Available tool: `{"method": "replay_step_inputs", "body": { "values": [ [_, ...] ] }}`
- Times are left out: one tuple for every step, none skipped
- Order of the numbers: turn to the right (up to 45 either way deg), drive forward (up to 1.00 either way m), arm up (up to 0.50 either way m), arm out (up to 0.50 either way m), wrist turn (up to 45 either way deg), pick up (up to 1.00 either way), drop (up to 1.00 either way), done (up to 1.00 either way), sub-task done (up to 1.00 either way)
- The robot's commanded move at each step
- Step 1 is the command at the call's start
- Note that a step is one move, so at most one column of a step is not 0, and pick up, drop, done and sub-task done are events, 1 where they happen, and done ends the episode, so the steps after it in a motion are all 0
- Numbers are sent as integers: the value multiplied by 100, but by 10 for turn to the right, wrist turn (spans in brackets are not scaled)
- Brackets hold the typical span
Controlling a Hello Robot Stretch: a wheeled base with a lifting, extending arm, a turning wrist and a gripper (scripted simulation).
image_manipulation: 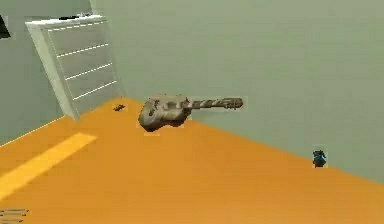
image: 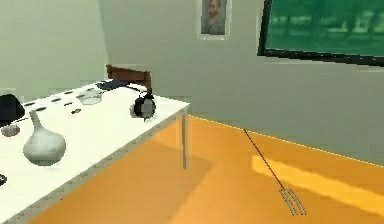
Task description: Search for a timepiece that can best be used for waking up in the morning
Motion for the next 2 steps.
{"method": "replay_step_inputs", "body": {
  "values": [
    [0, 65, 0, 0, 0, 0, 0, 0, 0],
    [-360, 0, 0, 0, 0, 0, 0, 0, 0]
  ]
}}
